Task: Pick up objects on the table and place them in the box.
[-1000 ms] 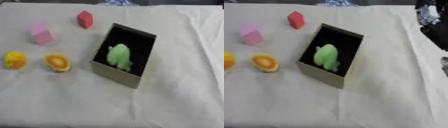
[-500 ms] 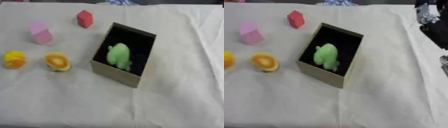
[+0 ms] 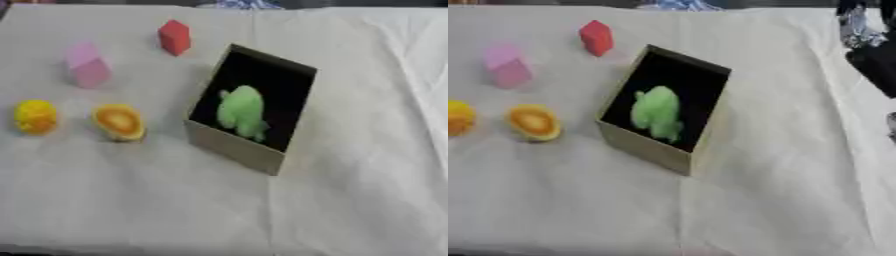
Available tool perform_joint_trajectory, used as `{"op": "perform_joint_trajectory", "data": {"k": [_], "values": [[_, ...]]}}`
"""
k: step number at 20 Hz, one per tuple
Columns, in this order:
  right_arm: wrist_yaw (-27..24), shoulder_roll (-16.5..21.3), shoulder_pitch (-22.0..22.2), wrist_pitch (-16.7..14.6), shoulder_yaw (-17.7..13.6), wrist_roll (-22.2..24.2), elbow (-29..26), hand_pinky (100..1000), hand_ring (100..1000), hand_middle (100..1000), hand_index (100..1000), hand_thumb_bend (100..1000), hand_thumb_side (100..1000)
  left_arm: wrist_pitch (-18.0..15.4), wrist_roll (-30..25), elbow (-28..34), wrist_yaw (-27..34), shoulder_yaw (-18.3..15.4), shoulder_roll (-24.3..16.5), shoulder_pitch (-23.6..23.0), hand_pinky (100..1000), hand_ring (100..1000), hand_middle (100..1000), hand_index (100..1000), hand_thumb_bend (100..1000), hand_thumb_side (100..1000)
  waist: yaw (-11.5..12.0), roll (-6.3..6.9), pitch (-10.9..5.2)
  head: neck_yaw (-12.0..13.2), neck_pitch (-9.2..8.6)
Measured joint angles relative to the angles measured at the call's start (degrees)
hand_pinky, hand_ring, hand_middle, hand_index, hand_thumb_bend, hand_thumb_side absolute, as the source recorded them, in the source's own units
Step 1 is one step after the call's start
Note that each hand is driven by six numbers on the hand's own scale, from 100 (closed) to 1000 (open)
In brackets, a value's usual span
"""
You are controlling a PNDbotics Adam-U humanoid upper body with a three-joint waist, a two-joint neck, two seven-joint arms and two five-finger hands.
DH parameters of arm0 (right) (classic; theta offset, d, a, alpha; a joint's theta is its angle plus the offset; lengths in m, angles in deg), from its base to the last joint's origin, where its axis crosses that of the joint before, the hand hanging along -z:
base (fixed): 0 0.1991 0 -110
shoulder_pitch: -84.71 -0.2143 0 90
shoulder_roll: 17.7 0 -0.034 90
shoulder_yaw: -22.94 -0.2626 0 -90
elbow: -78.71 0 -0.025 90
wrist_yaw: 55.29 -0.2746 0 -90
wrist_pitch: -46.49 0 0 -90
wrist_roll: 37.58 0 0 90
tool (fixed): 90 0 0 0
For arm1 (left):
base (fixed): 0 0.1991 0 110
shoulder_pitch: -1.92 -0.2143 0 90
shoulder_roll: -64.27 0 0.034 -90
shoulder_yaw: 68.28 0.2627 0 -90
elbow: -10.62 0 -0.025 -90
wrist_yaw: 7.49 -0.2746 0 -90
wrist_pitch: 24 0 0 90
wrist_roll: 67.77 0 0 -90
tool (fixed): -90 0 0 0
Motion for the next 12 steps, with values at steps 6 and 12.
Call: {"op": "perform_joint_trajectory", "data": {"k": [6, 12], "values": [[0.0, 0.0, -0.3, 0.2, 0.3, 0.2, 0.0, 991, 740, 743, 823, 100, 525, 1.4, -1.8, -2.9, 1.3, 4.5, -0.6, 4.0, 820, 795, 765, 882, 597, 312, -0.2, 0.01, 0.01, 1.3, -0.01], [-0.1, 0.0, -0.6, 0.2, 0.6, 0.4, 0.0, 991, 740, 743, 823, 100, 525, 1.7, -2.2, -3.5, 2.3, 7.0, -0.5, 6.5, 811, 789, 756, 879, 604, 328, -0.5, -0.05, 0.01, 2.3, -0.08]]}}
